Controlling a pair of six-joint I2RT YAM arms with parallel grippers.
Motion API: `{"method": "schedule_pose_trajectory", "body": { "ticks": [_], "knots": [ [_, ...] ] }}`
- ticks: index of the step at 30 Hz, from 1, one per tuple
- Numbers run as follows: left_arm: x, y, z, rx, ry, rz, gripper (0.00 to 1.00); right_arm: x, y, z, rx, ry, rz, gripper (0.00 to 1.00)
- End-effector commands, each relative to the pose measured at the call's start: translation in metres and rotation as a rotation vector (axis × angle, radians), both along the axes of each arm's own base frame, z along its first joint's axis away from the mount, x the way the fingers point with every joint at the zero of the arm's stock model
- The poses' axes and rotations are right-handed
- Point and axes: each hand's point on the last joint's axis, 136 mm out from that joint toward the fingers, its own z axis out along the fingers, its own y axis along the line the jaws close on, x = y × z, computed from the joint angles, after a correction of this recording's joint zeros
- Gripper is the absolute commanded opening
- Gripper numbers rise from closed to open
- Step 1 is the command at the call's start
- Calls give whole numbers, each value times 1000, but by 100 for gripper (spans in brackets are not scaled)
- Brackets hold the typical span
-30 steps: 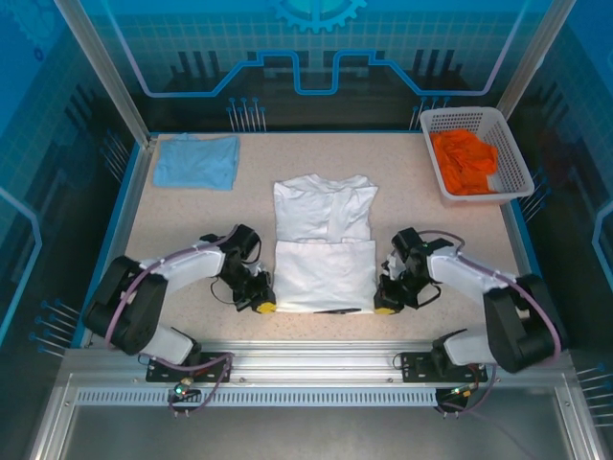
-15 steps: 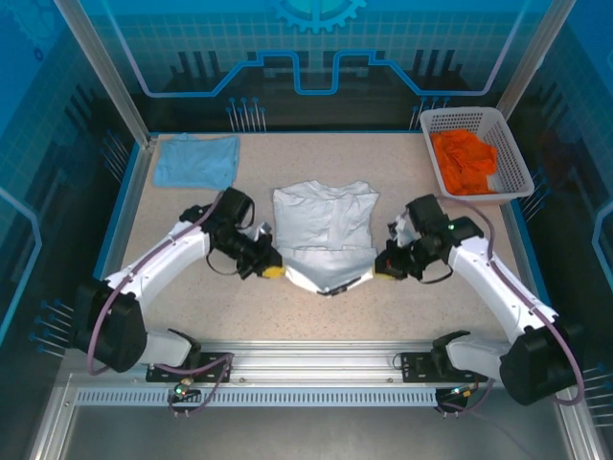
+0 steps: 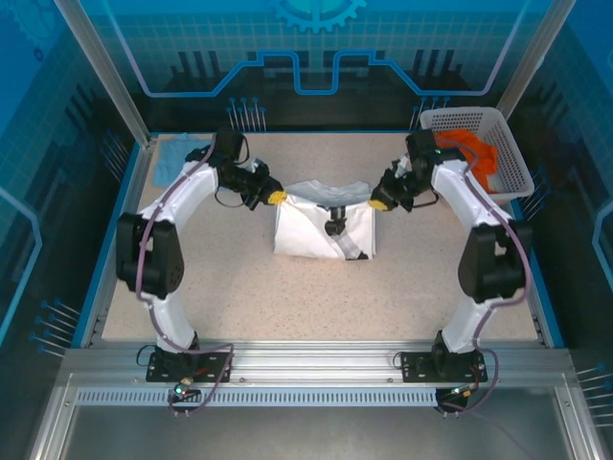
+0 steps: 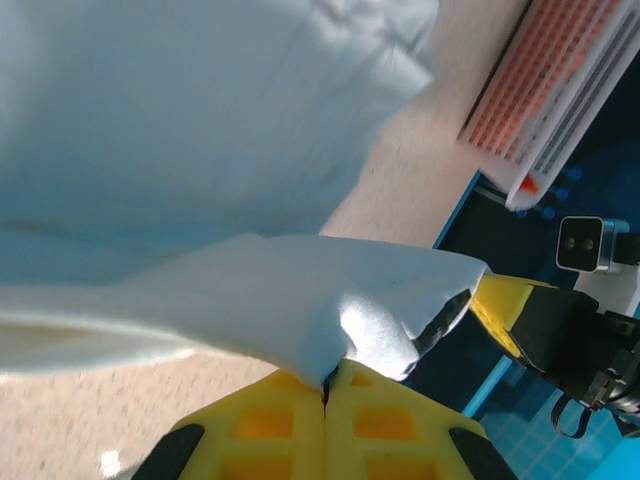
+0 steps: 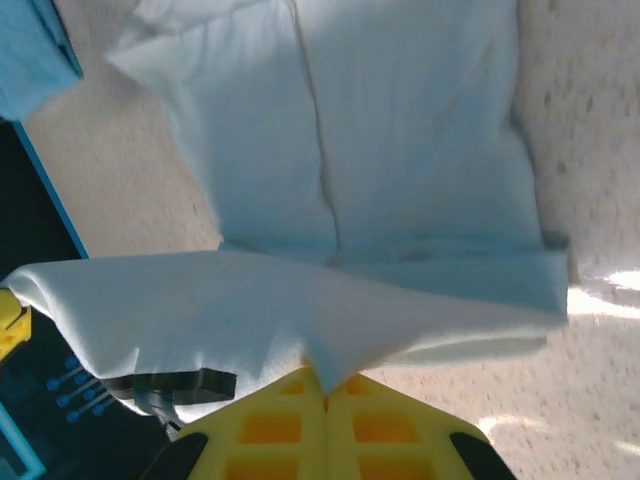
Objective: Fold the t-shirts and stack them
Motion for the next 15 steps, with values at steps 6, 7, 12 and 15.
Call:
{"method": "schedule_pose_trajectory", "body": {
  "ticks": [6, 7, 12, 15],
  "knots": [
    [90, 22, -33, -12, 39, 94, 1, 80, -6, -49, 55, 142, -119, 0],
    [102, 23, -38, -20, 33, 107, 1, 91, -8, -55, 59, 148, -135, 0],
    [149, 41, -82, 3, 74, 203, 46, 122, -19, -100, 82, 247, -221, 20],
    [164, 46, -74, 16, 33, 222, 53, 138, -24, -96, 94, 224, -243, 59]
  ]
}}
